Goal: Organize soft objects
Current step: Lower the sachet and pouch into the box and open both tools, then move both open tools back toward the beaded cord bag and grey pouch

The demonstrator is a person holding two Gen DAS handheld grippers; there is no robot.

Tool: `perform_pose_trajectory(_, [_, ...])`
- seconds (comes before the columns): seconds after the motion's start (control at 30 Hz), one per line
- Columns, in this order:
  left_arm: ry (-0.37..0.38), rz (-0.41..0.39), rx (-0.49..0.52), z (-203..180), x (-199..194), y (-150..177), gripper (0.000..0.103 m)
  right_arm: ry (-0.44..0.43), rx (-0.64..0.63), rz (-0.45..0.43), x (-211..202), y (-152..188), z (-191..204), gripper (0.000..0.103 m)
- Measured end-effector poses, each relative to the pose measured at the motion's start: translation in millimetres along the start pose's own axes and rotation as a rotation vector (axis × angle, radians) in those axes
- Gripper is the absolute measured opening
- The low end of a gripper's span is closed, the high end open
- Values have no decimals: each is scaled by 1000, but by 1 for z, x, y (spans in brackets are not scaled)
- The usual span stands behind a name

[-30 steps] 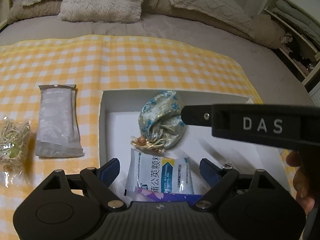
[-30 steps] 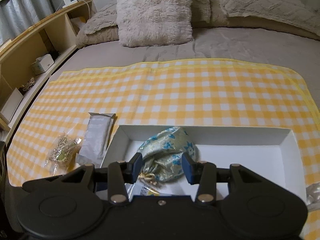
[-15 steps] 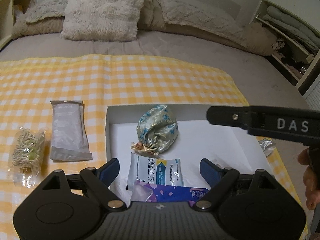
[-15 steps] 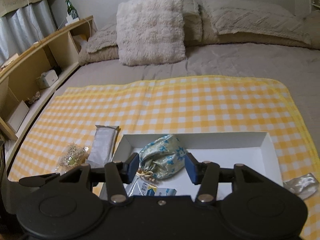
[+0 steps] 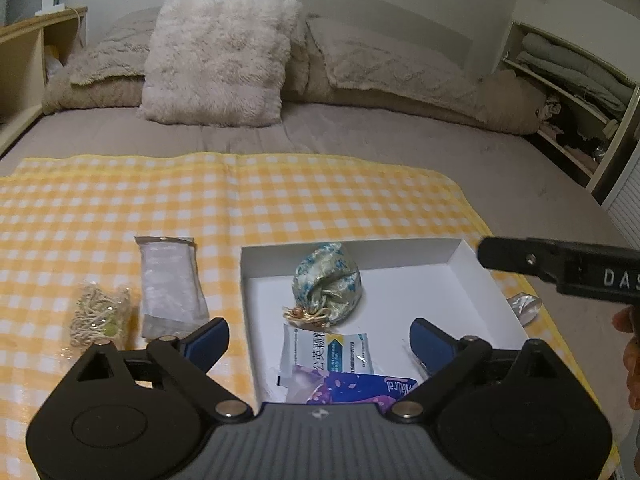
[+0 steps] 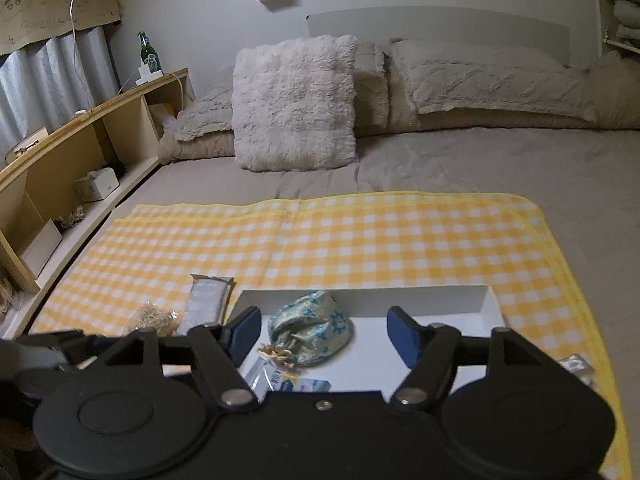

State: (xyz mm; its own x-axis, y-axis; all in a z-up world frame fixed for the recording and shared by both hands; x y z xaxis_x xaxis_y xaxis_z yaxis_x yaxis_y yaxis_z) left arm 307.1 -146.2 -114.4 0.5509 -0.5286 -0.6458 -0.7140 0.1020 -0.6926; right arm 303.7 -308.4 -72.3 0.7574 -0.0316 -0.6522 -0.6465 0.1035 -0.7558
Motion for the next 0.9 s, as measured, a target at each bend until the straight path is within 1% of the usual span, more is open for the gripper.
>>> perform_pose_trajectory(0.13, [-11, -22, -2, 4, -11, 1, 102, 18, -8, -12, -9, 5, -7, 75])
perform_pose_trajectory(0.17, [-15, -28, -4, 6, -13, 1, 103, 25, -11, -18, -12, 7, -9, 78])
perform_pose_trajectory(0.33, [-23, -42, -11, 13, -23, 2, 103, 46, -31, -25, -22, 15, -17, 83])
perform_pose_trajectory(0.43, [-24, -53, -6, 16, -29, 3, 103, 62, -41, -26, -27, 20, -21, 89])
perform_pose_trajectory(0.5, [-23, -54, -1, 18, -32, 4, 103, 69, -47, -28, -30, 23, -23, 100])
perform_pose_trajectory(0.57, [-23, -63, 2, 19, -35, 5, 103, 80, -53, -36, -32, 26, -25, 103])
perform_pose_trajectory(0.9, [-45, -111, -2, 34, -56, 2, 103, 85, -53, -39, -39, 32, -20, 103])
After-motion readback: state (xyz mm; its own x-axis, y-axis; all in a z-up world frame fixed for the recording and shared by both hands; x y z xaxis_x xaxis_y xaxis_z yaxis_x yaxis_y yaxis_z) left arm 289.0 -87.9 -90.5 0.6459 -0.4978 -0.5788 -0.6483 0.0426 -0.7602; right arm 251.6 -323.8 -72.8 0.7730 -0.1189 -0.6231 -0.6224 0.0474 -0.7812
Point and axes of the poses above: each gripper's, at about its wrist camera, not at the fingertips, and x roughly the way its jaws point, z to its left, y to its underside, the point moved 8 cm from there along x, roughly the way its jaws point, and after that the axes turned 13 degrees about y, right-handed, at the moved point
